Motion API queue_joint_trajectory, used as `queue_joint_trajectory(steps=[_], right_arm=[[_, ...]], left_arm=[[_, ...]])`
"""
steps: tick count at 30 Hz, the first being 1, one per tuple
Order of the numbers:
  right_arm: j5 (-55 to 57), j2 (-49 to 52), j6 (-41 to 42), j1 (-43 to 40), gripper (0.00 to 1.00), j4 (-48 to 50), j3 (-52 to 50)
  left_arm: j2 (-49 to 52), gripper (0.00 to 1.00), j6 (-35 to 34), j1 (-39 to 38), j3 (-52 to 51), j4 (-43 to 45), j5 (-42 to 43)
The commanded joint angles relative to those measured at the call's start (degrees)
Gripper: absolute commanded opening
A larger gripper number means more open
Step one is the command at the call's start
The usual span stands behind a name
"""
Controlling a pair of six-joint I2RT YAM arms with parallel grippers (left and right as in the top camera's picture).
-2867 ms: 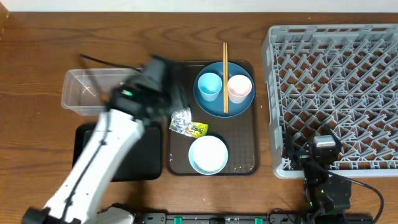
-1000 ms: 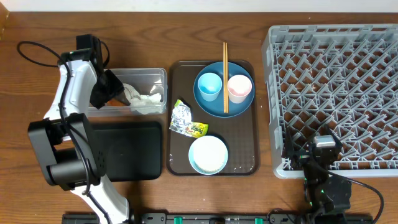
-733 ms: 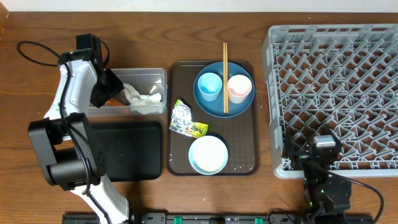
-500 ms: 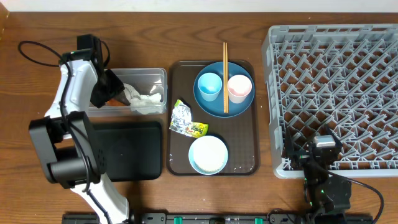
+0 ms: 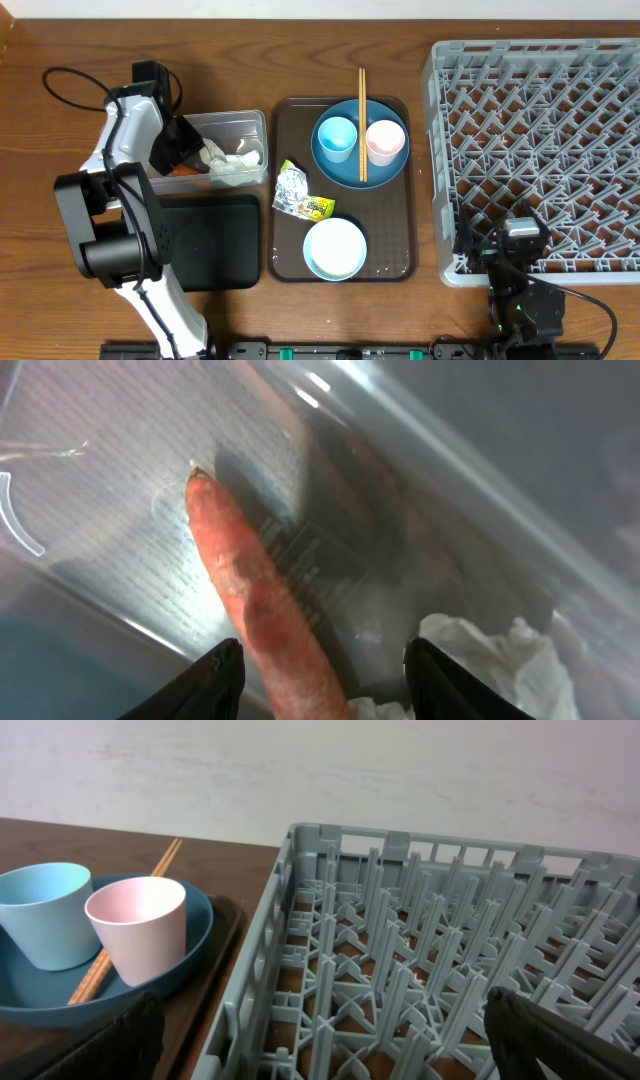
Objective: Sort waste into correct bins and load items into the dishwasher rack
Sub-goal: 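Lower the left gripper into the clear bin and close on the carrot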
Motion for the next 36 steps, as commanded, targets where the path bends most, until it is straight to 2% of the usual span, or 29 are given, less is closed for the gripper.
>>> queue_joint_trajectory(steps=[1,12,22,23,25,28,32,36], right_arm=[[0.42,-0.09,-0.28,-0.33,0.99,-0.22,-0.07],[0.42,-0.09,-0.28,-0.33,0.99,-0.22,-0.07],[0.42,-0.09,-0.28,-0.33,0.99,-0.22,-0.07],[0.39,-0.09,-0.28,-0.33,0.99,-0.22,-0.07],[0.39,-0.09,-0.28,-0.33,0.99,-0.22,-0.07],[0.42,-0.09,-0.28,-0.33,0.99,-0.22,-0.07],[0.42,-0.09,-0.28,-0.33,0.99,-0.22,-0.07],[0.42,-0.09,-0.28,-0.33,0.99,-0.22,-0.07]], left_arm=[[0.33,0.54,-1.62,0.28,-0.37,0.59,-0.26],[0.33,0.54,-2.34,0.28,0.33,-0.90,-0.26],[0.33,0.55,-2.38,0.28,7.41,-8.26,-0.22],[0.33,0.60,-2.38,0.31,7.50,-8.50,-0.22],[0.59,0.62,-2.84,0.48,7.48,-9.09,-0.24],[2.32,0.62,-4.31,1.60,7.48,-9.46,4.09],[6.03,0.61,-5.75,4.04,7.48,-9.64,13.81],[7.61,0.58,-6.91,5.77,7.48,-10.80,14.84]])
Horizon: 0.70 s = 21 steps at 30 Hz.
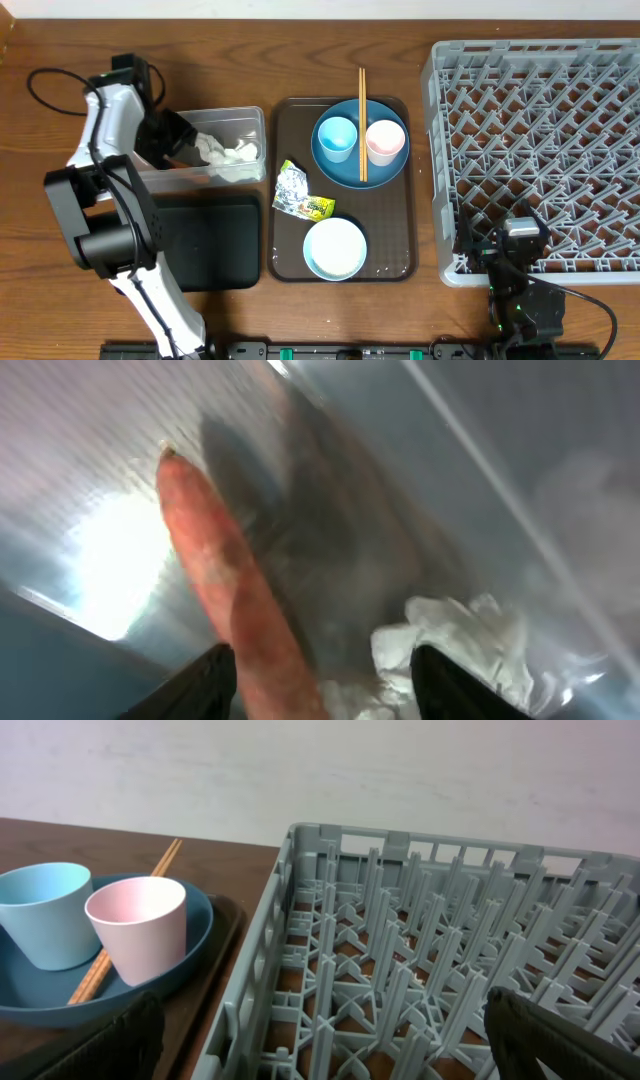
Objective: Sort waste into correct bins and load items into the dishwasher rack
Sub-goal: 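Lower the left gripper into the clear bin and close on the carrot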
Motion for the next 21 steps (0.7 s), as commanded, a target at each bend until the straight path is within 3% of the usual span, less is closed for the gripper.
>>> queue_joint_trajectory(steps=[1,21], right_arm=[[0.42,-0.09,-0.31,-0.33,0.99,-0.22,-0.07],[0.42,-0.09,-0.31,-0.33,0.99,-0.22,-0.07]], left_arm=[[3.15,0.59,-2.19,1.75,-0.96,-1.97,3.96],[2.58,0.58,-0.61,-0.37,-0.09,-2.69,2.40]])
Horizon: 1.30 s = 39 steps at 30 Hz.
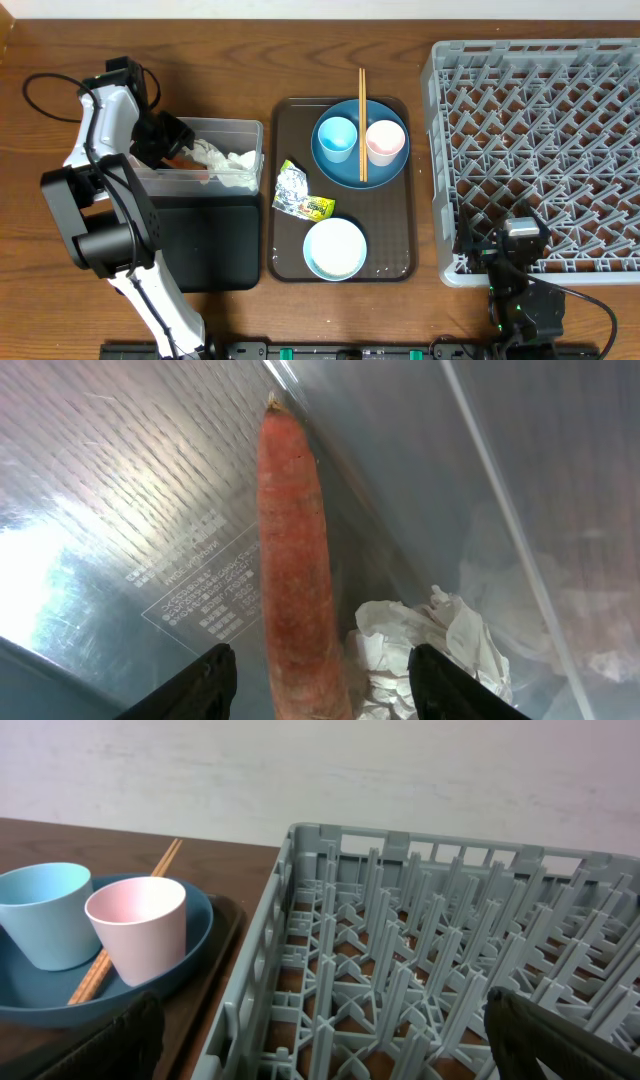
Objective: Sort waste into correct bins and load items into the dishwasher rack
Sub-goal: 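Lower the left gripper into the clear bin and close on the carrot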
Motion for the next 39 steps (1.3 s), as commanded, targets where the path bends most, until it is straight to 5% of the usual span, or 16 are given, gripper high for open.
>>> queue_joint_trajectory(steps=[1,15,21,23,26,31,39], right_arm=[[0.39,-0.09,-0.28,-0.33,0.99,-0.22,-0.07],[0.42,-0.09,-0.28,-0.33,0.99,-0.22,-0.07],[0.42,-0.09,-0.28,-0.33,0.99,-0.22,-0.07],[0.42,-0.09,-0.28,-0.33,0.99,-0.22,-0.07],[0.42,-0.09,-0.28,-0.33,0.99,-0.22,-0.07],[0.42,-0.09,-0.28,-0.33,0.99,-0.22,-0.07],[0.42,-0.09,-0.28,-0.33,0.99,-0.22,-0.07]], left_arm=[[1.77,0.58,0.42,-0.83,0.20,-1.18,0.94],[-0.85,0.59,4.94,-2.60,11.98,-11.82,-6.29],[-0.85,0.47,3.39,-3.67,11.78,-14.12,-10.16],[-0.85,0.45,1.88,-3.74,11.17,-14.29,-10.36],[-0.85,0.28,-2.05,-3.74,9.90,-14.38,-10.34],[-0.85,0.22,-13.55,-4.31,7.91,-14.80,-10.36],[-0.85,0.27,-24.28,-5.95,7.21,-13.77,-11.32]])
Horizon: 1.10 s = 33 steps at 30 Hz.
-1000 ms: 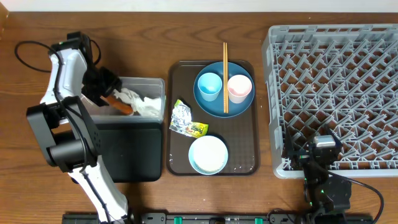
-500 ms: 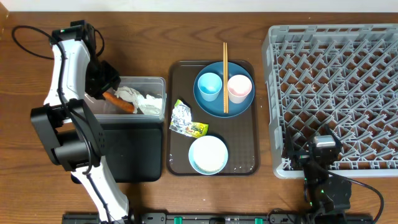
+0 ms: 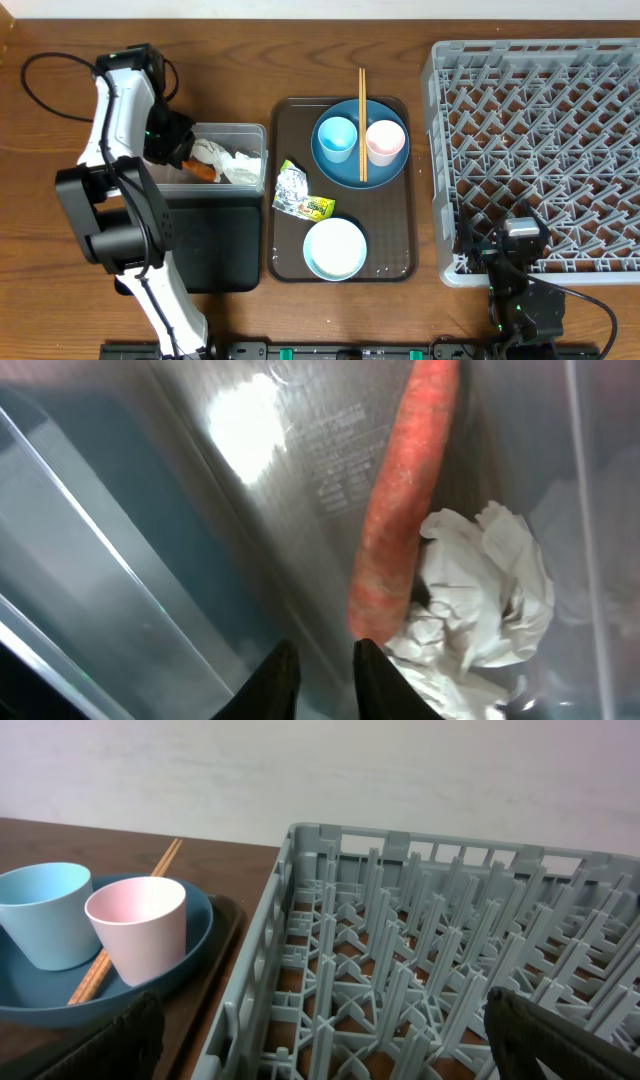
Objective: Sort waste into correct bins and load items into the dishwasher rack
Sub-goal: 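Lower the left gripper into the clear bin and close on the carrot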
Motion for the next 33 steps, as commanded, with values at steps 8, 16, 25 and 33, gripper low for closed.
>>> queue_joint_trajectory(steps=[8,16,25,33], right_arm=[[0.42,-0.09,-0.28,-0.33,0.99,-0.22,-0.07],[0.42,-0.09,-0.28,-0.33,0.99,-0.22,-0.07],[0.42,-0.09,-0.28,-0.33,0.99,-0.22,-0.07],[0.42,-0.09,-0.28,-0.33,0.99,-0.22,-0.07]], left_arm=[[-0.59,0.34,-5.46,-0.24,-1.86,1.66,-3.30],[-0.59,0.33,-7.02,0.61,-6.16,5.22,-1.38],[-0.59,0.33,-7.61,1.44,-7.43,7.39,-1.42],[-0.59,0.46,-7.58,1.38,-7.89,10.64,-1.40]])
